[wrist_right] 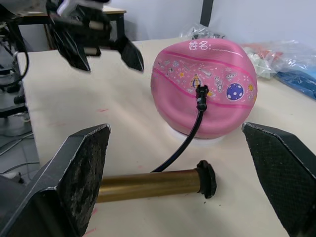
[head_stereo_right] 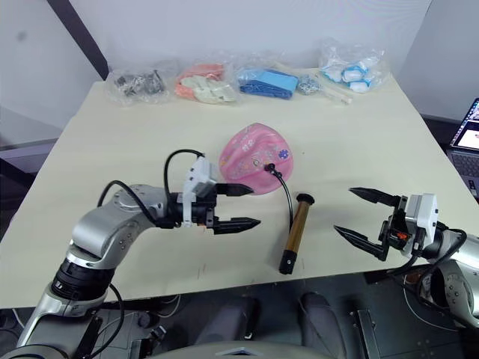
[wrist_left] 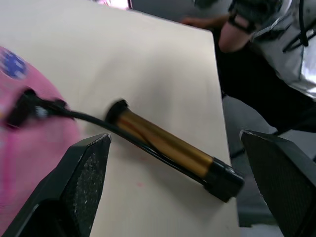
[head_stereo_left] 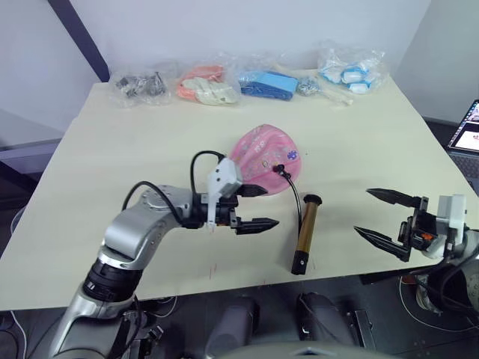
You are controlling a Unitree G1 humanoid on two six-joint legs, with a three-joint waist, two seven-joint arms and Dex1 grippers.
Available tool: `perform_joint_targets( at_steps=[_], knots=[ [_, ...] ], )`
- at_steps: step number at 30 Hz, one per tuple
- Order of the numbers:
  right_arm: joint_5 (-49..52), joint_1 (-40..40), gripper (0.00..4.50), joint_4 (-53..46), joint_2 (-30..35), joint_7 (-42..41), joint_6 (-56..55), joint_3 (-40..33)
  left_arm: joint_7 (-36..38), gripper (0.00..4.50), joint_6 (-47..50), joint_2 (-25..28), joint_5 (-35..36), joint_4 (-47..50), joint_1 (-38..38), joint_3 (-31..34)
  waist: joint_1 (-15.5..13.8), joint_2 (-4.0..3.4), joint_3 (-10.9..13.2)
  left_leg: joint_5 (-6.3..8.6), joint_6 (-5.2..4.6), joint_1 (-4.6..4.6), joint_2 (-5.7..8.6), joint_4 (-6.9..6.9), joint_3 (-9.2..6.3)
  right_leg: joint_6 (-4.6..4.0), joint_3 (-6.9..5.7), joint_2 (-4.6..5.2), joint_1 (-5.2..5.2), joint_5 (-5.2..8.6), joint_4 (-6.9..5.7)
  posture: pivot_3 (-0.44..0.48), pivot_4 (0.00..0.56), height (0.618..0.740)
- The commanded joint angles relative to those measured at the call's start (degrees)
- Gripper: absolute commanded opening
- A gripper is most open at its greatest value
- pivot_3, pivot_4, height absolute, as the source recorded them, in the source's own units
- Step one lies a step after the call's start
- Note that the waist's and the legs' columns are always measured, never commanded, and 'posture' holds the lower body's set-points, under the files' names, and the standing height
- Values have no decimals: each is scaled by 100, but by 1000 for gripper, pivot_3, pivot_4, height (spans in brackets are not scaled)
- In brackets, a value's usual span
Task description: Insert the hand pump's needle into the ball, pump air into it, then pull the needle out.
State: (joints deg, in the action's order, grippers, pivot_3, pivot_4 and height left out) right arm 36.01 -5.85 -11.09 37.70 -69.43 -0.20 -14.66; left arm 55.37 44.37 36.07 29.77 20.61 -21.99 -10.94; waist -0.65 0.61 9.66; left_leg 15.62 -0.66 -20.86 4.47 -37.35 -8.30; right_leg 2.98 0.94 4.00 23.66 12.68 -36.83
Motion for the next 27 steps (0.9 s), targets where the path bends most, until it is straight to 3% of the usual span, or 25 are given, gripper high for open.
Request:
perform_joint_targets(
  at_steps=[1,9,17,27],
  knots=[
    [170,-14,4500,-63,146,-162,12,-235,-304,4463,289,-105,-78,296,44,-296,2,0,0,0,0,0,0,0,1,0,0,0,0,0,0,0,150,740],
    [33,-163,4500,235,369,-518,-267,-369,-1076,4463,1056,-690,-272,228,-168,-1009,-20,2,0,1,-1,0,-2,-1,7,1,4,-1,0,0,0,0,150,740],
    [27,-208,4500,549,544,-864,-477,-551,-1630,4463,1411,-1266,-521,-172,-472,-1293,4,0,0,1,-2,4,-6,-7,10,5,7,-6,-3,-2,-2,0,150,740],
    [156,-354,4500,762,773,-1321,-405,-778,-2006,4463,1707,-1607,-712,-347,-412,-1568,-15,0,0,0,0,2,-5,-8,14,6,11,-3,-4,-3,-1,0,150,740]
  ],
)
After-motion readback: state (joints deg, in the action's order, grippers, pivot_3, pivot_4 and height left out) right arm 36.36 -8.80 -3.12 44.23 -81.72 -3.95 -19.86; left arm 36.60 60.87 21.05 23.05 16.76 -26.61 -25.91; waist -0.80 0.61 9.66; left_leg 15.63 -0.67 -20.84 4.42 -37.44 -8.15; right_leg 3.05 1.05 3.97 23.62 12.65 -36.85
